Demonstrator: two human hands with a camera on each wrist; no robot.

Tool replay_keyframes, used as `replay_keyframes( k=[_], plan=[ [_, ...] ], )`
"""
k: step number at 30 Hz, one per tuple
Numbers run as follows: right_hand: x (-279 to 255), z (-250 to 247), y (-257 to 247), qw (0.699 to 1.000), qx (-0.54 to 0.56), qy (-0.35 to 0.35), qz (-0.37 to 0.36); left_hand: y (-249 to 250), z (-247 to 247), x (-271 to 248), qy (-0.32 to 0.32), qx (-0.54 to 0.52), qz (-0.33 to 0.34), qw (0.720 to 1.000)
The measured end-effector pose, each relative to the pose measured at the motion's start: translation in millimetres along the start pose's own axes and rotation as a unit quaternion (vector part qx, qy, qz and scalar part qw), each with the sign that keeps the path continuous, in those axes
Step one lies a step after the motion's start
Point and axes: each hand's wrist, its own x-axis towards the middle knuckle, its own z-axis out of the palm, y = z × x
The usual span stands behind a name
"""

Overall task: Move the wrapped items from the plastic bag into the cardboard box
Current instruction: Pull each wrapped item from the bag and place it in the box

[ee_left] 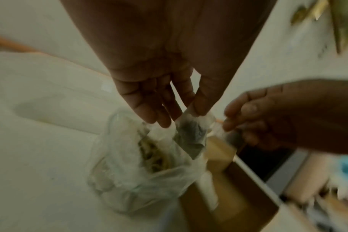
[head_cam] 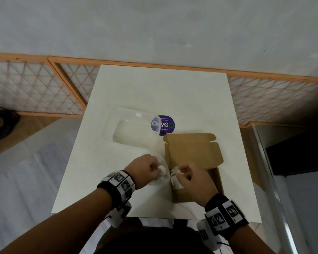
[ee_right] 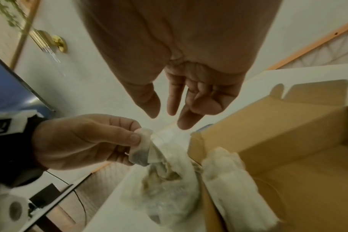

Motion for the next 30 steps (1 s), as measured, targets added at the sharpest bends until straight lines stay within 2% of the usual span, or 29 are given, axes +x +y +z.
replay_keyframes(
  k=[3,6,11,16,19,23,30],
  plan=[
    [3,-3,-24,0.996,0.047,-0.063,-0.048,2,-17,-19,0.022,-0.211,-0.011,0.977],
    [8,-1,-44,0.986,0.109,-0.107,-0.073,2,-29,-29,0.034,-0.322,0.009,0.946],
    [13,5,-62,0.974,0.171,-0.101,-0.106,3,-39,-35,0.049,-0.396,0.013,0.917],
    [15,8,-68,0.976,0.146,-0.088,-0.135,7,-45,-42,0.081,-0.410,0.020,0.908],
    [18,10,-68,0.976,0.147,-0.093,-0.127,9,-49,-43,0.114,-0.410,0.021,0.905],
    [20,8,-63,0.975,0.170,-0.093,-0.111,8,-60,-45,0.154,-0.442,0.006,0.883],
    [11,-4,-68,0.969,0.203,-0.050,-0.132,16,-84,-61,0.131,-0.493,0.020,0.860]
  ],
)
